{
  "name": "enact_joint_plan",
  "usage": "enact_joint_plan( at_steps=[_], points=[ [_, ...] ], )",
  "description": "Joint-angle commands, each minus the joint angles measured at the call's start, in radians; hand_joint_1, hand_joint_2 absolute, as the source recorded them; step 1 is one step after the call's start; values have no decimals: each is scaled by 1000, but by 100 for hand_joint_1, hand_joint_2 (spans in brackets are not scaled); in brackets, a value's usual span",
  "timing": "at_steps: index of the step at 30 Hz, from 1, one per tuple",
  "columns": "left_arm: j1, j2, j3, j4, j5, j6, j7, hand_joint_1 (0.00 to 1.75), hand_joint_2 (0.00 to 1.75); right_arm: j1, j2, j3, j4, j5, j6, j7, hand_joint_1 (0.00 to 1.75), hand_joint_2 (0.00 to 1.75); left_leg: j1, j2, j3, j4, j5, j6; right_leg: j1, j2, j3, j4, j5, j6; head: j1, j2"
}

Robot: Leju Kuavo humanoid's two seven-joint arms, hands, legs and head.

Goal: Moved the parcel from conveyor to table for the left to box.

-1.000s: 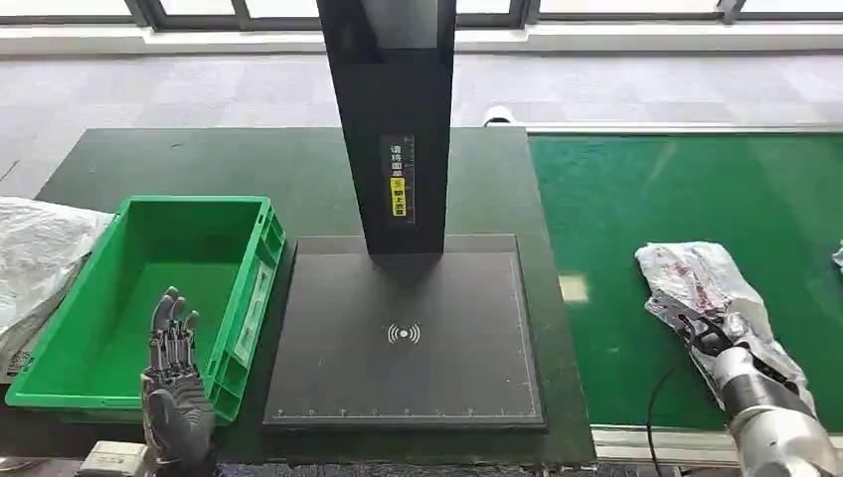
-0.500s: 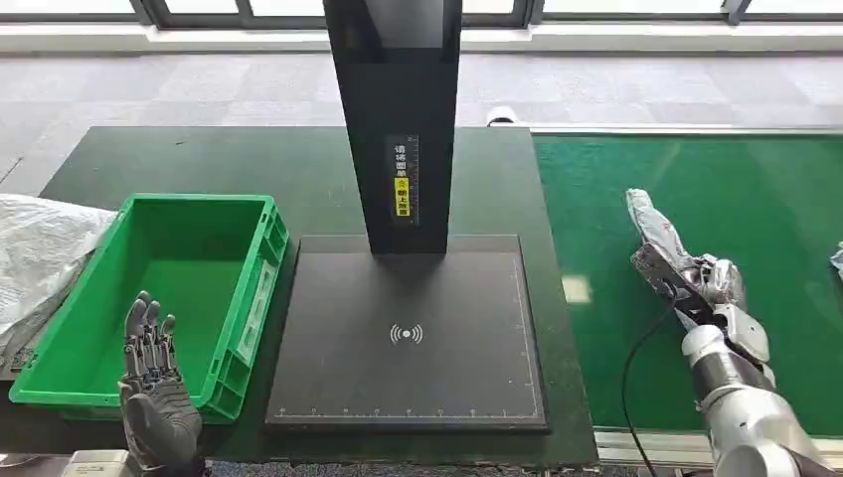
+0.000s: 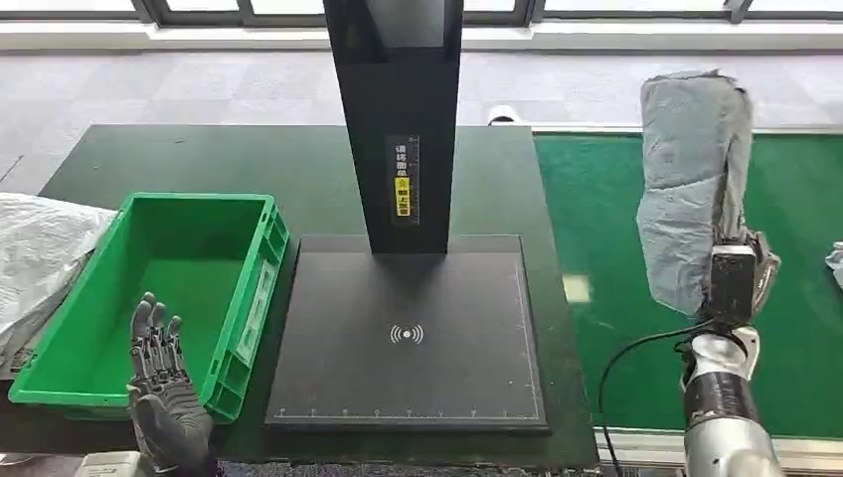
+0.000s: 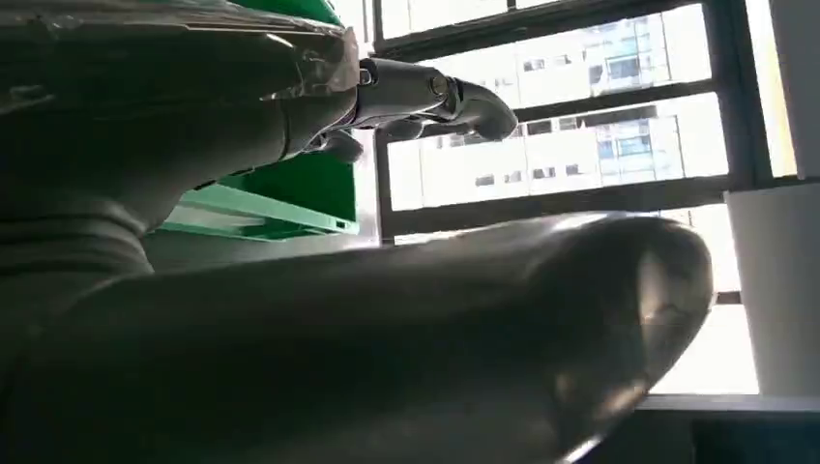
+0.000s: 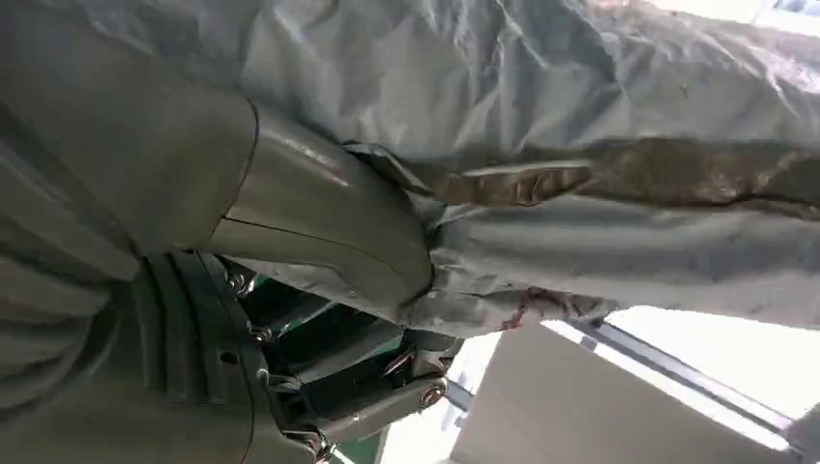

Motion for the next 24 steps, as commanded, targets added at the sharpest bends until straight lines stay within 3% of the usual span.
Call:
enact_joint_plan(
  at_steps=[1,4,9,10,11,13,16,18,21,24],
  points=[
    [-111,29,-29,170,-17,-167,12,0,0,476,22,445,-729,-204,-141,4,175,175,1,-3,2,-4,2,-1,1,-3,3,-4,1,-2,0,0],
    [-123,25,-31,184,-19,-167,13,0,0,513,40,463,-757,-185,-166,4,175,175,1,-8,1,-3,1,-1,1,-8,3,-3,-2,-1,0,0],
    [-127,30,-35,193,-28,-183,13,0,0,514,29,456,-765,-193,-170,4,175,175,0,1,0,-2,-2,-3,0,0,0,-1,-2,-2,0,0],
    [-146,30,-41,212,-38,-221,20,0,0,563,24,479,-842,-209,-179,4,175,175,0,1,1,-3,-2,-3,0,0,0,-2,-2,-2,0,0],
    [-209,40,-66,288,-48,-285,33,0,0,665,10,555,-931,-132,-193,4,175,175,0,-2,1,-2,-1,-3,0,-2,1,-1,-3,-2,0,0],
    [-288,35,-74,397,-53,-293,24,0,0,739,47,658,-939,-68,-249,4,175,175,0,-5,2,-3,-1,-3,0,-5,2,-2,-4,-2,0,0],
    [-305,36,-81,420,-56,-293,17,0,0,720,73,717,-878,-57,-234,36,175,175,2,-9,3,-3,0,-2,2,-10,5,-3,-4,-2,1,0],
    [-300,37,-83,412,-57,-297,16,0,0,706,82,724,-857,-68,-204,42,175,175,1,-1,3,-3,-2,-3,1,-1,3,-3,-3,-3,0,0],
    [-288,39,-85,396,-58,-300,16,0,0,693,85,713,-843,-69,-187,39,175,175,1,1,3,-3,-2,-4,1,1,2,-2,-3,-3,0,0],
    [-289,36,-85,398,-62,-320,21,0,0,692,122,694,-804,42,-110,117,175,175,1,2,3,-3,-2,-3,2,2,2,-3,-3,-3,0,0]
  ],
)
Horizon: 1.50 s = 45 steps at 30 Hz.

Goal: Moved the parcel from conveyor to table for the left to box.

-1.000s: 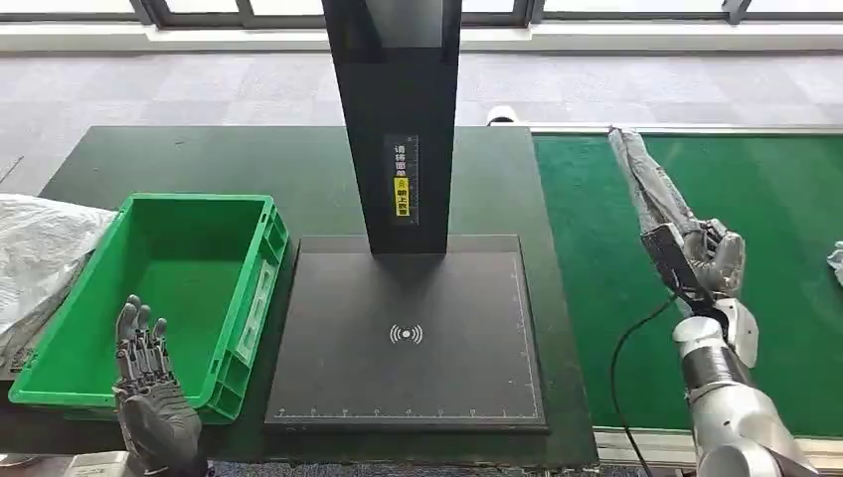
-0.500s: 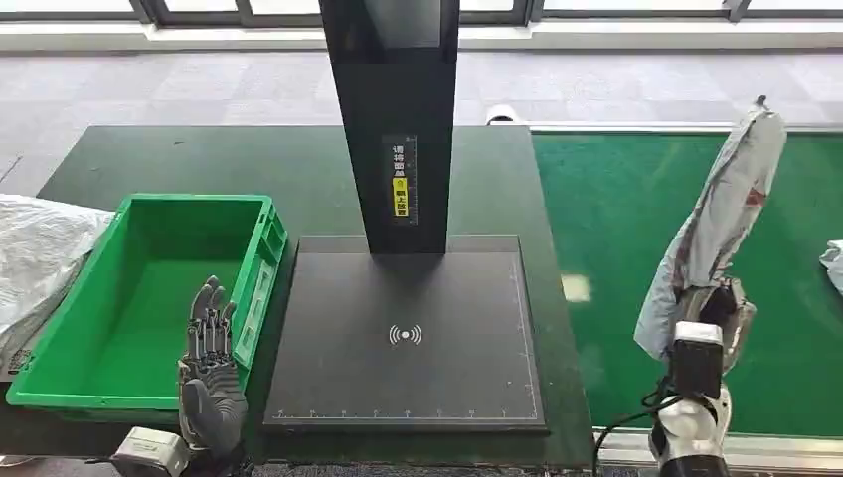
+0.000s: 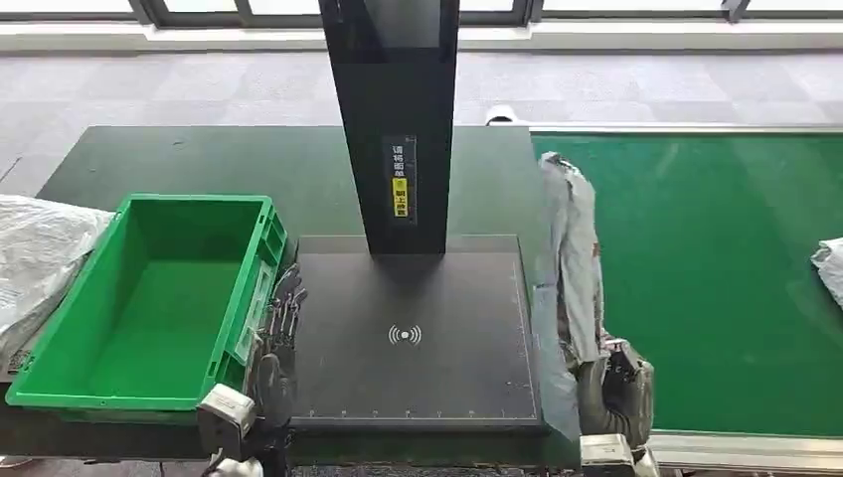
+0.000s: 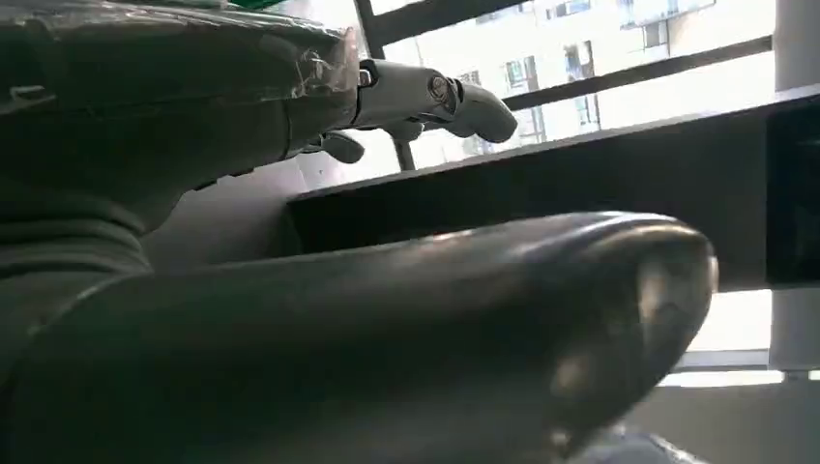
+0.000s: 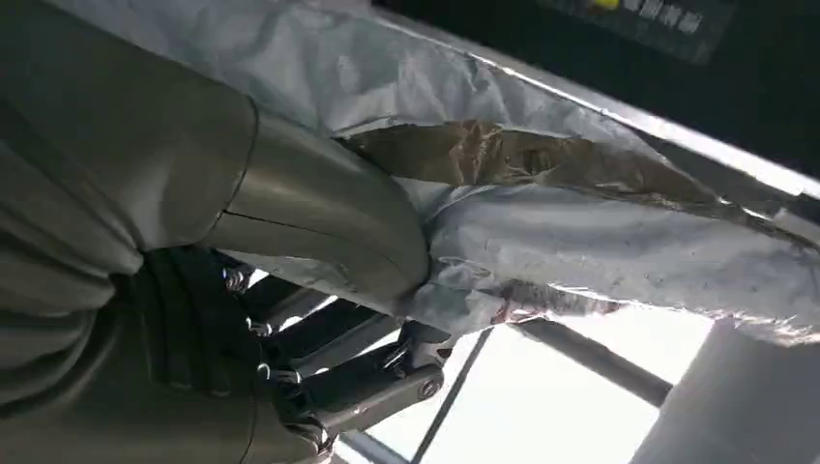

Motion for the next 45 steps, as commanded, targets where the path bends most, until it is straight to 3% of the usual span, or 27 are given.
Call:
enact_joint_plan(
  at_steps=[1,9,13,19,39,45],
  points=[
    [-66,13,-18,92,-9,-29,6,0,0,-8,63,46,69,108,97,95,175,175,1,0,1,-2,1,0,1,-1,1,-3,2,-1,0,0],
    [-41,2,-1,25,-17,-48,25,0,0,-109,123,-42,219,178,185,100,175,175,0,2,0,-1,1,0,1,2,0,-1,2,-1,0,0],
    [-23,11,14,3,-5,-33,26,0,0,-238,123,-50,424,141,259,39,175,175,1,5,1,-2,1,0,1,4,1,-3,3,-1,0,0],
    [-9,11,20,-16,-1,-30,21,0,0,-429,128,-50,737,215,149,29,175,175,1,8,3,-3,2,0,1,7,1,-4,5,-2,0,0],
    [-14,11,23,-11,1,-28,19,0,0,-436,130,-42,758,229,136,35,175,175,0,4,1,-2,3,1,1,3,1,-2,5,-1,0,0],
    [-22,11,21,-3,1,-17,6,0,0,-516,145,-18,915,243,129,9,175,175,0,5,2,-1,2,1,0,4,1,-2,5,-1,0,0]
  ],
)
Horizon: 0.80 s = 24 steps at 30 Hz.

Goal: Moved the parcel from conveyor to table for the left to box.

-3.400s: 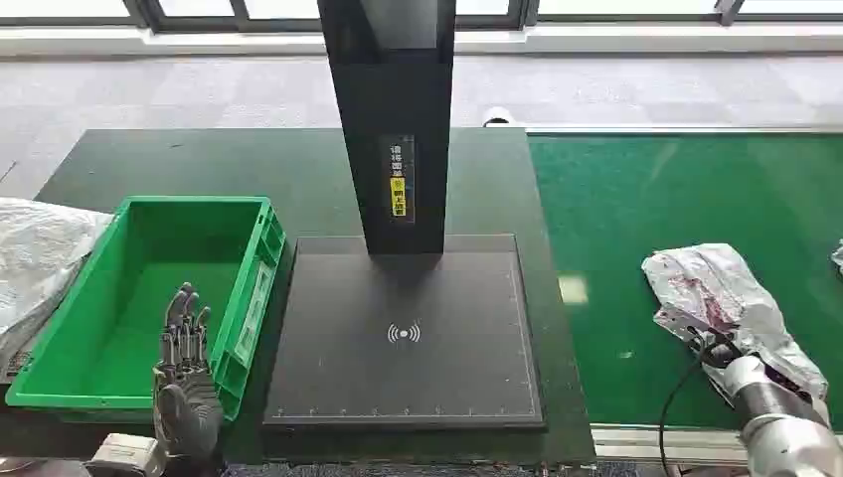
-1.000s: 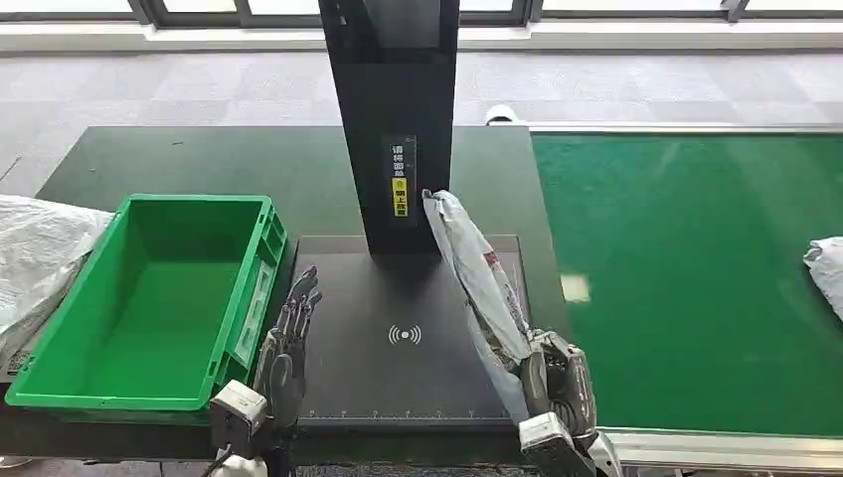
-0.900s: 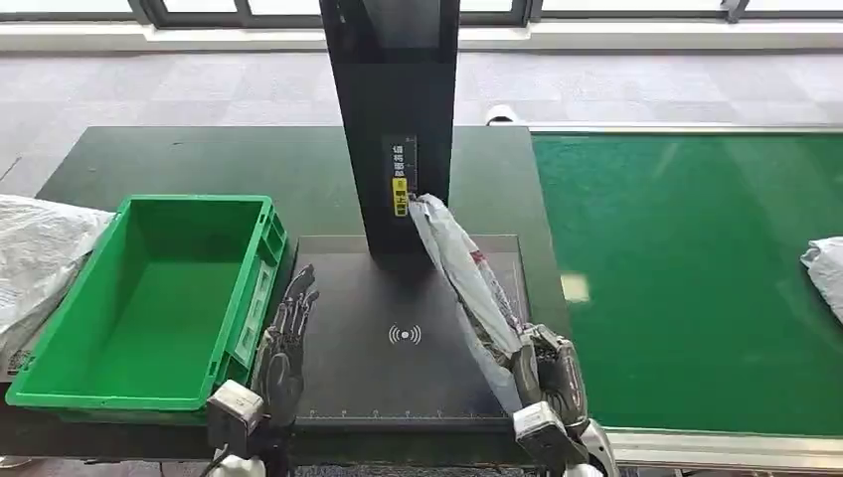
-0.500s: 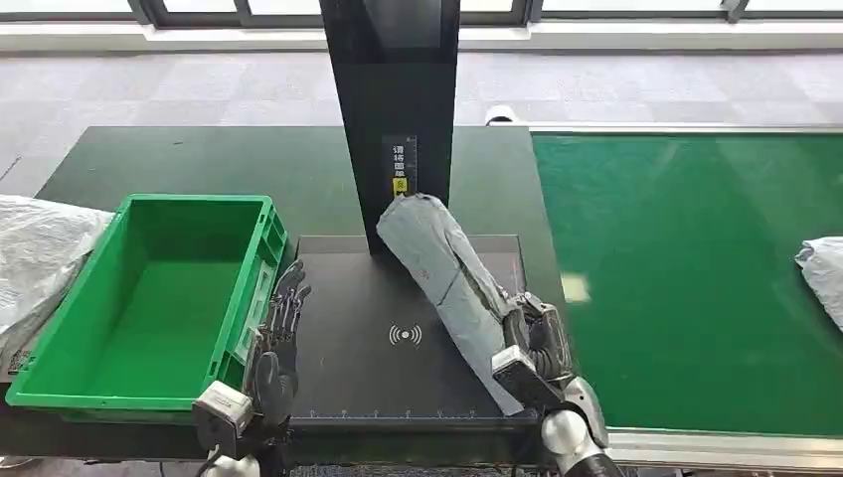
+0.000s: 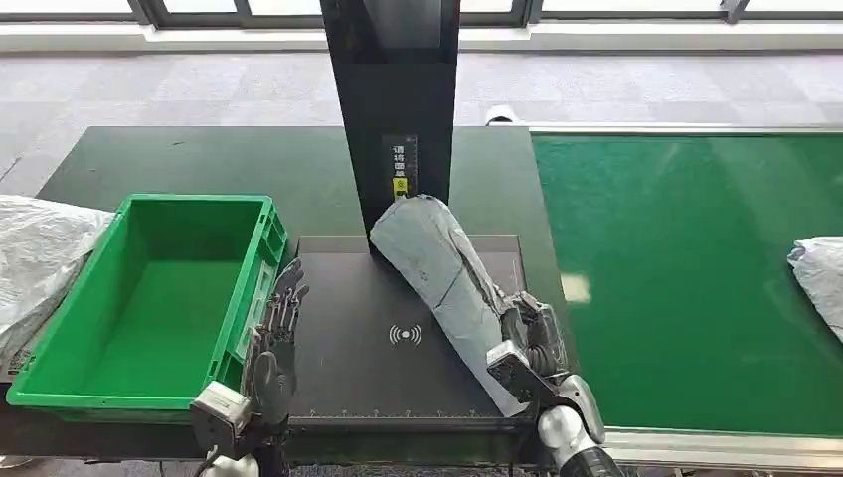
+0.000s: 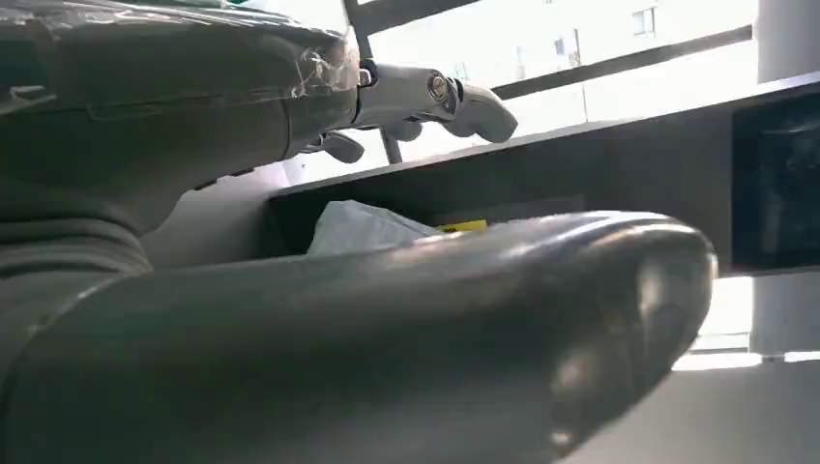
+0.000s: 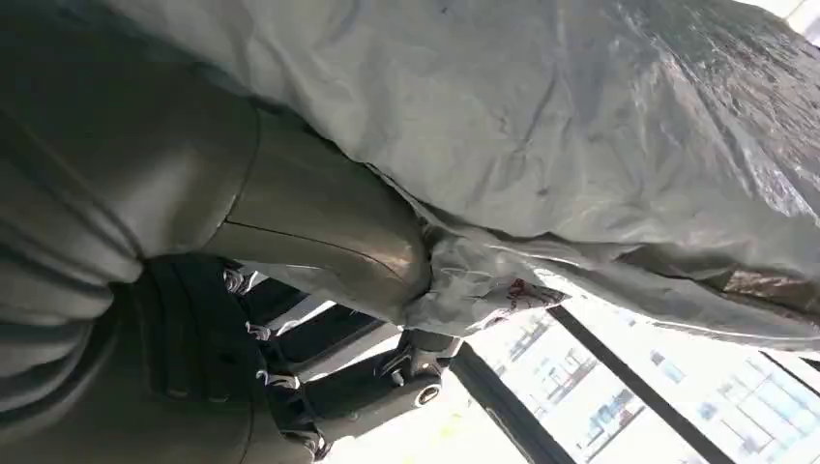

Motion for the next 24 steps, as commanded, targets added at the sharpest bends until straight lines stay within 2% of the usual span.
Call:
enact_joint_plan(
  at_steps=[1,5,6,7,9,17,24],
  points=[
    [-24,10,17,44,-1,11,-9,0,0,-109,33,-10,246,-8,-8,-48,175,175,1,3,1,-3,1,0,1,2,1,-3,2,-1,0,0],
    [-38,7,12,51,-3,6,-12,0,0,-95,53,2,241,-25,2,-63,175,175,0,1,1,-2,1,0,1,1,1,-2,1,-1,0,0],
    [-43,6,10,53,-7,1,-14,0,0,-84,60,9,227,-38,11,-63,38,175,1,2,2,-3,1,0,1,1,1,-3,2,-2,0,0],
    [-46,5,8,52,-8,-1,-14,0,0,-71,67,17,216,-36,2,-63,0,175,1,1,1,-1,0,0,1,0,1,-1,1,-1,0,0],
    [-48,4,7,47,-10,-1,-13,0,0,-57,75,26,204,-32,-6,-63,0,175,1,1,1,-3,1,0,2,0,1,-3,2,-2,0,0],
    [-14,-4,18,-14,-22,-4,-7,0,0,36,71,50,9,-74,108,-6,0,175,1,1,1,-2,1,0,2,0,0,-2,1,-1,0,0],
    [-12,-9,25,-13,-21,-8,-7,0,0,115,61,35,-97,-70,137,11,0,175,1,0,1,-1,0,0,1,0,1,-1,0,-1,0,0]
  ],
)
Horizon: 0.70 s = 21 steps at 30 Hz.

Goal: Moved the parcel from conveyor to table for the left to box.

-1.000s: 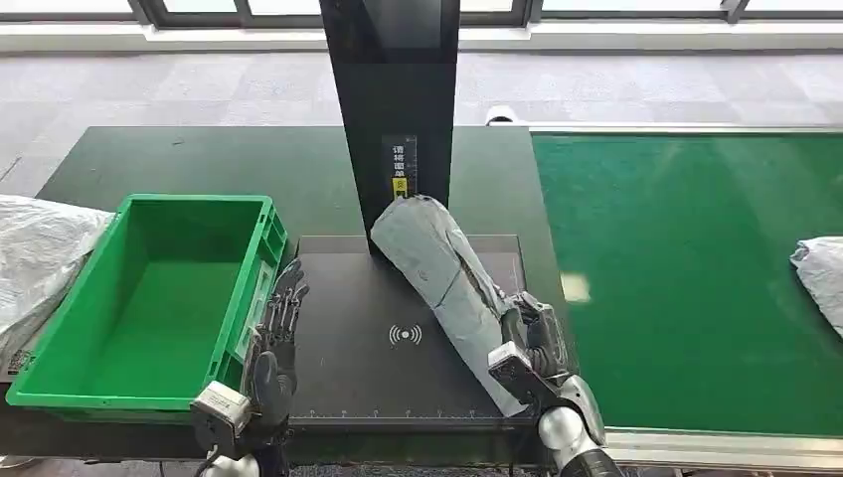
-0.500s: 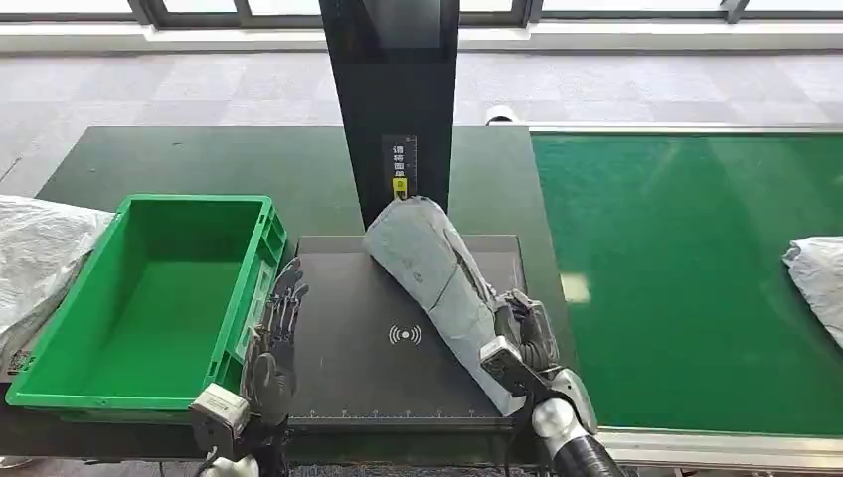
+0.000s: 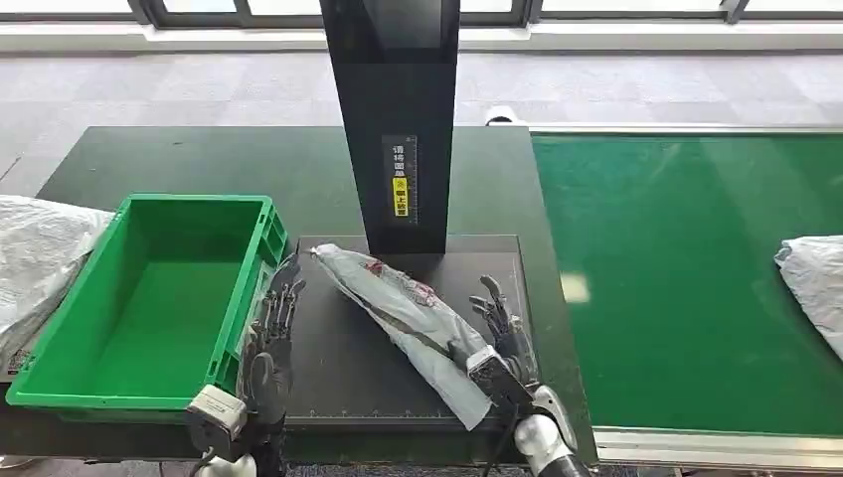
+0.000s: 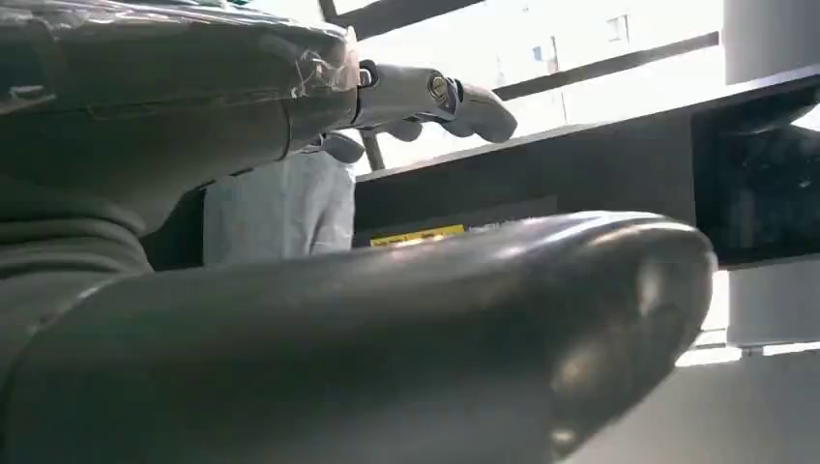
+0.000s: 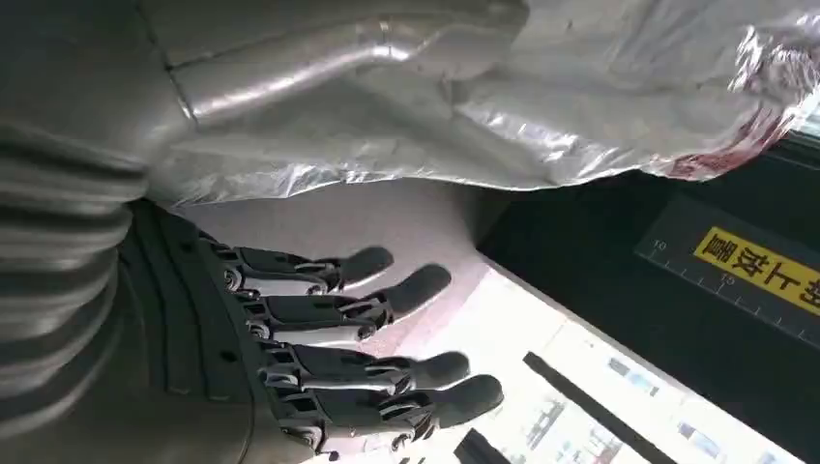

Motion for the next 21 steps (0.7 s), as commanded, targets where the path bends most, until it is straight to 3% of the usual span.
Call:
enact_joint_plan(
  at_steps=[1,5,21],
  points=[
    [-9,-10,26,13,0,-9,4,0,0,91,-20,25,-148,4,34,29,0,175,1,-1,1,-3,1,0,2,-2,2,-4,1,-1,0,0],
    [-4,-15,31,1,-5,-4,8,0,0,131,-13,3,-216,29,36,64,0,175,0,0,0,-1,1,0,1,-1,0,-2,1,-1,0,0],
    [-4,-15,31,1,-5,-4,8,0,0,131,-13,3,-216,29,36,64,0,175,0,1,0,-1,0,0,0,0,0,-1,0,-1,0,0]
  ],
)
